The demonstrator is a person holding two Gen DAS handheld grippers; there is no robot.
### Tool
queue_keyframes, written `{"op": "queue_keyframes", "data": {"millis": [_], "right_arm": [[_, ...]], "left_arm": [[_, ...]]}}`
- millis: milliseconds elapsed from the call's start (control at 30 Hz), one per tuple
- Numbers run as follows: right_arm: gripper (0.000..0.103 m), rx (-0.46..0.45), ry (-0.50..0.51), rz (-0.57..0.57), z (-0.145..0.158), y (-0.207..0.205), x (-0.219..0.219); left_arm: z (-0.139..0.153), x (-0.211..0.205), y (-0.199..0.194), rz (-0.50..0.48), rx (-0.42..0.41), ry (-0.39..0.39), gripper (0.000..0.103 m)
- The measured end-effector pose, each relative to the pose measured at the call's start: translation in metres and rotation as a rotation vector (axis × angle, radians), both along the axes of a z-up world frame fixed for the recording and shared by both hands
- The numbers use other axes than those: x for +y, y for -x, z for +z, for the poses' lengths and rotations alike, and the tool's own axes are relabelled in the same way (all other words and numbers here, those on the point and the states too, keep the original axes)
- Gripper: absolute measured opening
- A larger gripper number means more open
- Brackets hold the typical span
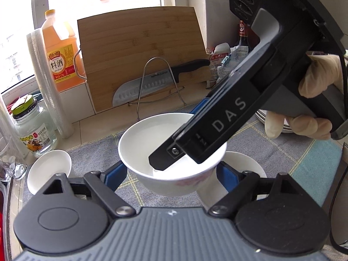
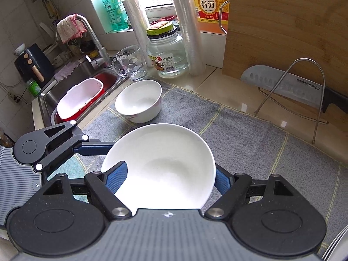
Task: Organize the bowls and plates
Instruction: 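Carry the bowl with the right gripper over another white bowl, then lower the bowl into the other bowl and open the right gripper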
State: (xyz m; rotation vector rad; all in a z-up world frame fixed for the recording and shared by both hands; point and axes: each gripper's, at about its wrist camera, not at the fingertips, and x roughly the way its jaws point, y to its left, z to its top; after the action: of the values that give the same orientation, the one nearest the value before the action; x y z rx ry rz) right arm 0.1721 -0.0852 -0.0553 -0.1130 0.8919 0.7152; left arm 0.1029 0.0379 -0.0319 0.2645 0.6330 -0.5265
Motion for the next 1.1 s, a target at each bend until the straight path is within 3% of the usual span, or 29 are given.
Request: {"op": "queue_keyframes", "data": {"millis": [633,1100], "right_arm": [[0.087,0.023,0.014,-0.155,-0.019,0.048,-0.054],[0.087,0.064,0.016,-0.167,-0.037,0.050,-0.057]], "left_arm": [[-0.022,-0.040,0.015,-0.154,0.073,-0.004,0.089],[-0.034,-0.046,0.018,-0.165,0.110,-0.040,0.089]]}}
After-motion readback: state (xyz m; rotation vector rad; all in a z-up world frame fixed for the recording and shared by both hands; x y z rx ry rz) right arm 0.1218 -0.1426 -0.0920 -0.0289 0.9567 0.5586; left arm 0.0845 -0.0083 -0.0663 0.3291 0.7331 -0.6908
